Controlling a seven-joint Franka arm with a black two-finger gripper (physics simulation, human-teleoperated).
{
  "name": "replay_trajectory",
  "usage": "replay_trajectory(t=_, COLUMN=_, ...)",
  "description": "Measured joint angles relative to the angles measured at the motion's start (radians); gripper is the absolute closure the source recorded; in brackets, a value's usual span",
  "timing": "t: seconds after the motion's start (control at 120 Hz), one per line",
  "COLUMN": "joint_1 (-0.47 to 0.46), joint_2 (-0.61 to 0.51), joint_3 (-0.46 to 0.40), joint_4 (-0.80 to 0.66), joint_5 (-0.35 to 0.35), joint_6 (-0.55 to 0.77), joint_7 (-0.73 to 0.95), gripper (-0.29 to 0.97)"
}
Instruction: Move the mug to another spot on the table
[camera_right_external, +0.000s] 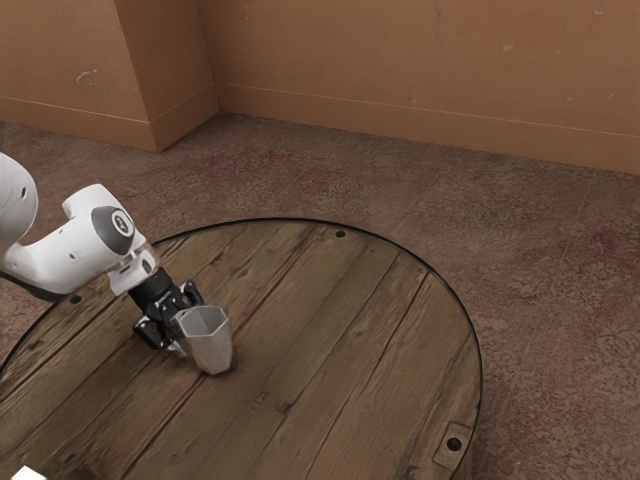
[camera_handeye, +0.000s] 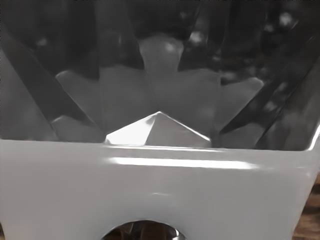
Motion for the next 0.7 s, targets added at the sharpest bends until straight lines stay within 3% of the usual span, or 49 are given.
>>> replay_trajectory(t=0.233, joint_1=0.019, joint_2=-0.104, joint_3=0.000, joint_4=-0.057, joint_5=0.003, joint_6=-0.003, joint_7=0.008, gripper=0.10)
replay_trajectory(t=0.467, joint_1=0.026, joint_2=-0.405, joint_3=-0.007, joint_4=-0.175, joint_5=0.006, joint_6=-0.029, joint_7=-0.003, gripper=0.03)
replay_trajectory(t=0.55, joint_1=-0.023, joint_2=-0.467, joint_3=-0.040, joint_4=-0.166, joint_5=0.072, joint_6=-0.044, joint_7=-0.068, gripper=0.02)
replay_trajectory(t=0.7, joint_1=-0.110, joint_2=-0.426, joint_3=-0.045, joint_4=-0.012, joint_5=0.288, joint_6=-0.106, joint_7=-0.246, gripper=0.01)
